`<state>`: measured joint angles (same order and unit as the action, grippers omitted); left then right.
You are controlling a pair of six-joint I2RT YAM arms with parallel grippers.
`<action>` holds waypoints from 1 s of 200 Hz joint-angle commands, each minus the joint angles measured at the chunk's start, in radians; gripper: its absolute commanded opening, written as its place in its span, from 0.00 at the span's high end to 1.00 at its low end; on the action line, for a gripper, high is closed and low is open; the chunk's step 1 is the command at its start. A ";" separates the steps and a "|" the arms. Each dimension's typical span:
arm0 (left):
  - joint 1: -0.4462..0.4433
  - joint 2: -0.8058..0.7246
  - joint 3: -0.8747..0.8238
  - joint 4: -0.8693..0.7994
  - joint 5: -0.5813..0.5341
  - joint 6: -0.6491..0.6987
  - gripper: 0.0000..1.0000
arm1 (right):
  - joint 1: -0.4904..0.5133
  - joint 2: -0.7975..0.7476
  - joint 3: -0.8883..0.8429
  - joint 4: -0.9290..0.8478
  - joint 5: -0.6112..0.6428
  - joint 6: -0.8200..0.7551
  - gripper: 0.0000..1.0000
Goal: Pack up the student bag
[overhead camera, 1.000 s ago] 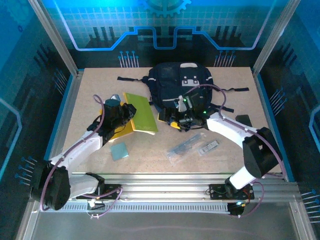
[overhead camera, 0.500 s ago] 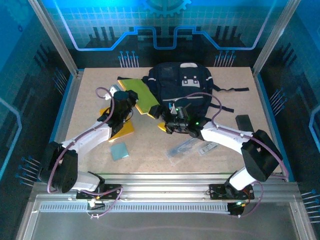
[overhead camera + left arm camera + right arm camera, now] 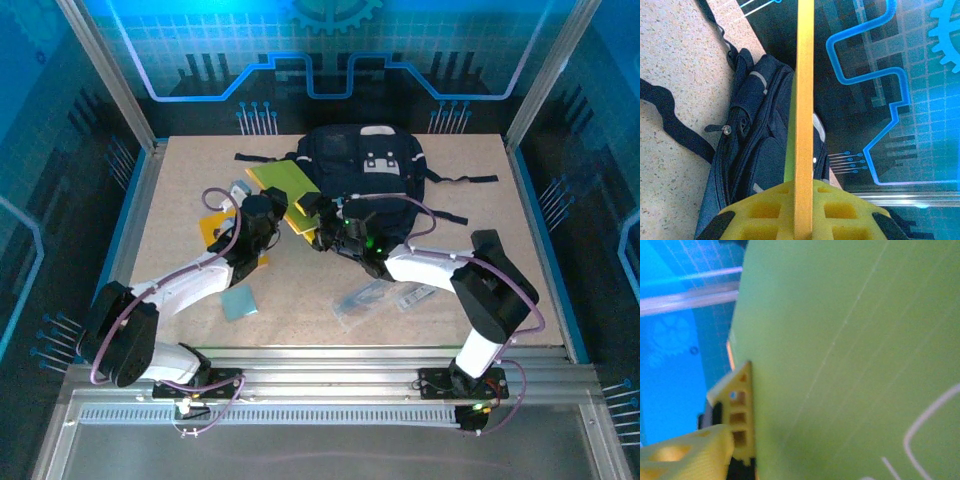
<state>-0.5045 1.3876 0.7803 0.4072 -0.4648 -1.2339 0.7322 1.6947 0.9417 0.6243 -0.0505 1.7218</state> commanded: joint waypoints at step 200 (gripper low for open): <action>-0.061 0.724 1.107 -0.924 0.702 1.197 0.23 | -1.050 -0.546 -0.013 -0.987 -0.519 -0.980 1.00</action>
<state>-0.5392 1.9980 1.7302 -0.2501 0.1562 -0.3397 -0.2287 1.1595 0.9031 -0.2306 -0.3729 0.8780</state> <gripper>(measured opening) 0.759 0.093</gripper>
